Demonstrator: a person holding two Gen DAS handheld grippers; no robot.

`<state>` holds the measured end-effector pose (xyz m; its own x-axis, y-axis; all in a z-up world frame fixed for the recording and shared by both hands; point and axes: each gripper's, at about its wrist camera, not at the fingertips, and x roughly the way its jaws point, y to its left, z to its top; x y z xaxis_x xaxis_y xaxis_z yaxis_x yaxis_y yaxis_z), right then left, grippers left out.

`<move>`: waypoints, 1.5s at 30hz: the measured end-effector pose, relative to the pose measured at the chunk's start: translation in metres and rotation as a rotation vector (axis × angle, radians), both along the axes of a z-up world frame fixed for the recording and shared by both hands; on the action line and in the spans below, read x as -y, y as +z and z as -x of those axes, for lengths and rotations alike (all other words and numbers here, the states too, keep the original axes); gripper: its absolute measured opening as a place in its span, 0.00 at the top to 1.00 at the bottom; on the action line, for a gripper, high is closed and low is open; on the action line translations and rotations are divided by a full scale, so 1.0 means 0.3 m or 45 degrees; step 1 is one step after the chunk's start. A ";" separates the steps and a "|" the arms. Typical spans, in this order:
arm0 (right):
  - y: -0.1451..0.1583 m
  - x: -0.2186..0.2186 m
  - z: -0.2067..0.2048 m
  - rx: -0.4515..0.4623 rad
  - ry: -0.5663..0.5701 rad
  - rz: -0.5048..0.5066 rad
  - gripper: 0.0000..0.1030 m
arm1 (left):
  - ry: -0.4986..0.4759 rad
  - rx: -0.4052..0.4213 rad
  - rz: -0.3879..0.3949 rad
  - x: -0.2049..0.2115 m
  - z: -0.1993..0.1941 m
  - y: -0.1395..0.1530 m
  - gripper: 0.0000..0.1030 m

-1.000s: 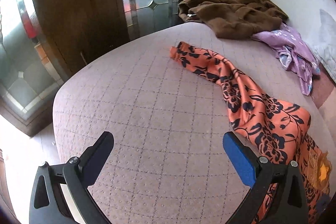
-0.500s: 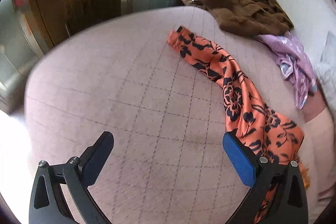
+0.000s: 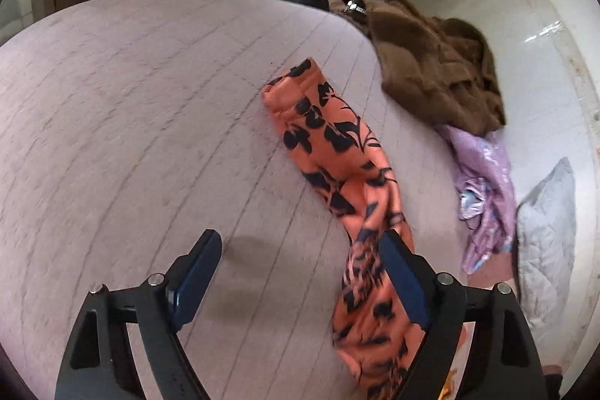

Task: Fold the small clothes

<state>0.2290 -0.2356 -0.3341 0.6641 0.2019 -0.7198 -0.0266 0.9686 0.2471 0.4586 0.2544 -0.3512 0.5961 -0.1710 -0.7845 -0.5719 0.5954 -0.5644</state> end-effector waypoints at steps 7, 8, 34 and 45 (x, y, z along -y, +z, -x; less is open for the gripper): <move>0.021 0.163 0.124 0.086 -0.110 -0.009 0.33 | -0.062 -0.016 -0.096 0.111 -0.131 -0.002 0.11; 0.013 0.179 0.119 0.091 -0.125 -0.023 0.33 | -0.085 -0.027 -0.141 0.145 -0.150 -0.004 0.11; 0.111 0.526 0.265 0.355 -0.512 -0.380 0.33 | -1.346 0.676 -0.651 1.337 0.519 0.514 0.90; 0.051 0.594 0.274 0.241 -0.565 -0.510 0.25 | -1.048 0.584 -0.635 1.049 0.553 0.401 0.31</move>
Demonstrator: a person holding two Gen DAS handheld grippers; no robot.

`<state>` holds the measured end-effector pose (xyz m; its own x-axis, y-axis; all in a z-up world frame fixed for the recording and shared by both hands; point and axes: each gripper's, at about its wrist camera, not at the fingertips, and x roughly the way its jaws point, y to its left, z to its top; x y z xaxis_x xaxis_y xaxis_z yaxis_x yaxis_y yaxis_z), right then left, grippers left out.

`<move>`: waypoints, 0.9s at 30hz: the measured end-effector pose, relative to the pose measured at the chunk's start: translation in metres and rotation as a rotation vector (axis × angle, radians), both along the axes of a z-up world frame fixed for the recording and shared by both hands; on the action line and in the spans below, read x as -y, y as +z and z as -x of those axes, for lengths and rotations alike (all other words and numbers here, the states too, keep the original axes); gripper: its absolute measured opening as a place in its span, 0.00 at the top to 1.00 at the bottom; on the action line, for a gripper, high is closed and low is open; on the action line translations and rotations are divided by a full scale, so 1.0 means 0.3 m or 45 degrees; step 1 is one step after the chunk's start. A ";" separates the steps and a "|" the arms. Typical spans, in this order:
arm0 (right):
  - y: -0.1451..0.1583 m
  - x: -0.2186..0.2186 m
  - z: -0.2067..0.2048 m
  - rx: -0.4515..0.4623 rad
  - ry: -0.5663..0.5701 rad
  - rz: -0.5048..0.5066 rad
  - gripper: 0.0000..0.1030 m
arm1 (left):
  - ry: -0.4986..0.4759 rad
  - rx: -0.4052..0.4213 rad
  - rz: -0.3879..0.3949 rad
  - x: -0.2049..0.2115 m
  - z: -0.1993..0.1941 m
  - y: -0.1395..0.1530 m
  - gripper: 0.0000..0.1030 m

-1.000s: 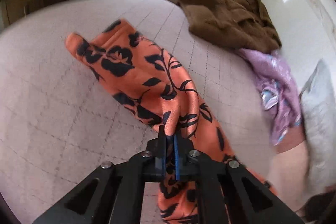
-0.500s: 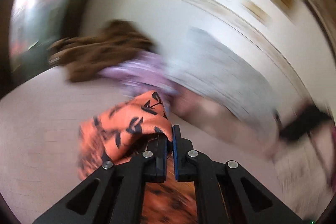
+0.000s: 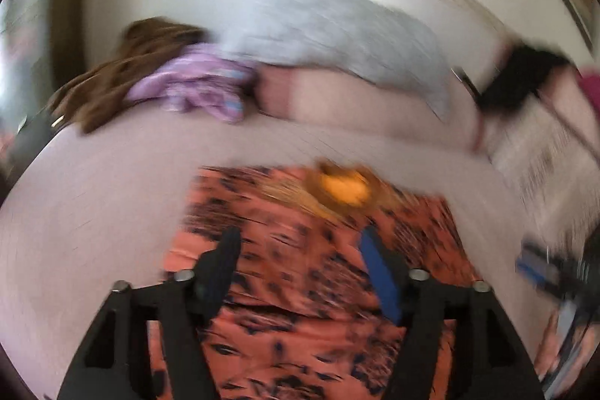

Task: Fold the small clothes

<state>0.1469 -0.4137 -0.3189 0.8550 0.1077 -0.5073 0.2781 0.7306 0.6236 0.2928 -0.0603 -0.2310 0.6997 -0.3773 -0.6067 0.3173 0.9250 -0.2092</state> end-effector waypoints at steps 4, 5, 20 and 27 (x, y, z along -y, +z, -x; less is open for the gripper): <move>-0.022 -0.097 -0.061 -0.035 0.148 0.050 0.25 | 0.270 -0.094 -0.005 -0.157 -0.147 -0.101 0.31; -0.022 -0.136 -0.080 -0.043 0.199 0.081 0.25 | 0.306 -0.125 -0.030 -0.166 -0.164 -0.129 0.31; -0.154 -0.727 -0.441 -0.380 0.624 1.052 0.28 | 0.482 -0.462 -0.215 -0.207 -0.347 -0.344 0.32; -0.059 -0.531 -0.470 -0.286 0.426 0.832 0.83 | 0.458 -0.434 -0.239 -0.207 -0.341 -0.337 0.32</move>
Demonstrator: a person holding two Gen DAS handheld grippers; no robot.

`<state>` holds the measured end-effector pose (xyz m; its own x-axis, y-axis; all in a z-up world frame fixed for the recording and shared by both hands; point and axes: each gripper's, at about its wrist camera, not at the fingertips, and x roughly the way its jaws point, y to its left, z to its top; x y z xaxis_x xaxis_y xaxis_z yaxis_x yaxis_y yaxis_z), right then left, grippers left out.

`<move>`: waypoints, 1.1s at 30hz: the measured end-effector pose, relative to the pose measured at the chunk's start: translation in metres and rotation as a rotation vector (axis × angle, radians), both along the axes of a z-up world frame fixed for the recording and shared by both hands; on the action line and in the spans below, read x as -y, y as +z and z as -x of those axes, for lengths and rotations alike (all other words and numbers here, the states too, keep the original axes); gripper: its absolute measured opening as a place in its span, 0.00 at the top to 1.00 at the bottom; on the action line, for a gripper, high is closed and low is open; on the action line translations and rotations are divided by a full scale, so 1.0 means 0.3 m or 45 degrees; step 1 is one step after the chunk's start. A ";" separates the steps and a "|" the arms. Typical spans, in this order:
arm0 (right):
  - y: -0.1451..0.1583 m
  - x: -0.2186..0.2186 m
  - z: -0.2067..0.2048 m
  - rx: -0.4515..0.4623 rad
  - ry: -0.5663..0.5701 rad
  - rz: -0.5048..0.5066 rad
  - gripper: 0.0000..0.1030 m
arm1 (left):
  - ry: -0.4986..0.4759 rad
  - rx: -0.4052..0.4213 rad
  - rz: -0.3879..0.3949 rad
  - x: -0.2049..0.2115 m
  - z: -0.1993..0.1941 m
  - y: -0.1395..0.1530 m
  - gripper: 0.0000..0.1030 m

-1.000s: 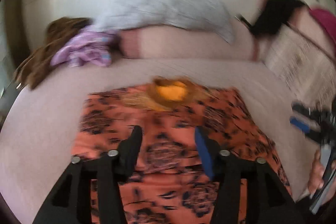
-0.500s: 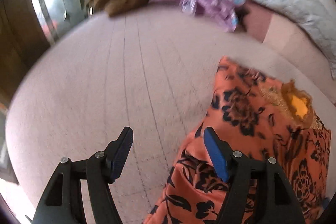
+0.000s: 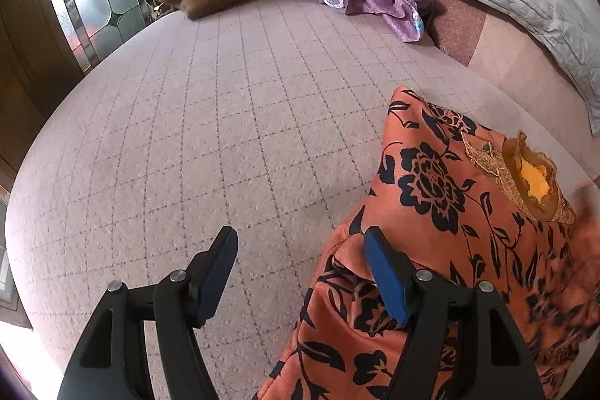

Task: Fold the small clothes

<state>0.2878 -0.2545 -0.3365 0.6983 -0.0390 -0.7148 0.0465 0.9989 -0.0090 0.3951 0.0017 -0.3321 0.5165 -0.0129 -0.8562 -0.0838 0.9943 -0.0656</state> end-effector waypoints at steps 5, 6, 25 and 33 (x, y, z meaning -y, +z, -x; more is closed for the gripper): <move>0.007 0.375 0.209 0.139 -0.318 -0.440 0.71 | -0.019 0.004 -0.026 0.019 0.017 0.005 0.32; -0.018 0.434 0.244 0.100 -0.380 -0.486 0.49 | -0.022 0.006 -0.040 0.027 0.021 0.004 0.32; -0.199 0.655 0.146 -0.070 -0.487 -0.691 0.60 | -0.149 0.259 -0.191 0.177 0.106 0.095 0.31; -0.132 0.619 0.095 0.053 -0.434 -0.568 0.94 | -0.233 0.260 -0.236 0.262 0.116 0.071 0.31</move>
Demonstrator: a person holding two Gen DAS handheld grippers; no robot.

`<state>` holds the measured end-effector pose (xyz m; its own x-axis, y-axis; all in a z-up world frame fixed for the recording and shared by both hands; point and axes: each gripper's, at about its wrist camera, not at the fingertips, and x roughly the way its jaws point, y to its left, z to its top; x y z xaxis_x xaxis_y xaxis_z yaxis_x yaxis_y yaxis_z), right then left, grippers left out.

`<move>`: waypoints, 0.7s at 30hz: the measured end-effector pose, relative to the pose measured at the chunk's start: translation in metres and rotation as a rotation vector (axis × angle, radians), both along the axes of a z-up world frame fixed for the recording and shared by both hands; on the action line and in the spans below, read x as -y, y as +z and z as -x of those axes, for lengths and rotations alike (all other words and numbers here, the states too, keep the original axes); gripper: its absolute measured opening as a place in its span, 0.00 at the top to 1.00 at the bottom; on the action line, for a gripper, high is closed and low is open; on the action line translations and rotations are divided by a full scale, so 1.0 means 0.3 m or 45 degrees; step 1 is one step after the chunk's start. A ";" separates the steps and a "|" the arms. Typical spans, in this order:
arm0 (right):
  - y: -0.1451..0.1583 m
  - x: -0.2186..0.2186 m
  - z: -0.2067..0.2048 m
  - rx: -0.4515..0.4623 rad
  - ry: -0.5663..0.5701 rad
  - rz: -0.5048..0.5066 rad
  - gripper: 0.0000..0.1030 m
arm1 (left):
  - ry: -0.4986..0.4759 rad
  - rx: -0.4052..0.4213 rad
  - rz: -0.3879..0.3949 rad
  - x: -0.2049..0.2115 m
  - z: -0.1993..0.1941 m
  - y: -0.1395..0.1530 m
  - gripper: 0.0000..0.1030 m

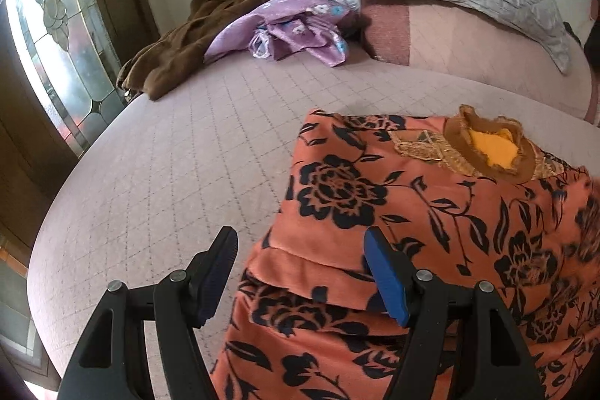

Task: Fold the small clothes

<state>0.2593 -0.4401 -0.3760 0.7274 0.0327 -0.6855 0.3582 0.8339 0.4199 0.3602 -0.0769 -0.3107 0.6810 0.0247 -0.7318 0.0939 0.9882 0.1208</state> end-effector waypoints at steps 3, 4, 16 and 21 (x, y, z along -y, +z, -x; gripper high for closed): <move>0.084 0.011 0.029 0.117 -0.046 0.038 0.95 | -0.032 0.003 -0.014 0.035 0.012 -0.010 0.31; 0.091 0.023 0.035 0.128 -0.081 0.078 0.95 | -0.043 -0.013 -0.022 0.047 0.013 -0.020 0.31; 0.077 -0.067 -0.029 0.154 0.144 -0.042 0.92 | -0.084 -0.034 -0.040 0.097 0.028 -0.032 0.28; -0.103 -0.229 -0.184 -0.161 0.287 0.042 0.91 | -0.112 -0.151 -0.125 0.124 0.007 -0.111 0.28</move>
<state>0.3146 -0.3714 -0.4068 0.6128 0.1606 -0.7737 0.2094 0.9111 0.3549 0.3580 -0.1141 -0.3439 0.5930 0.0442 -0.8040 0.1987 0.9596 0.1993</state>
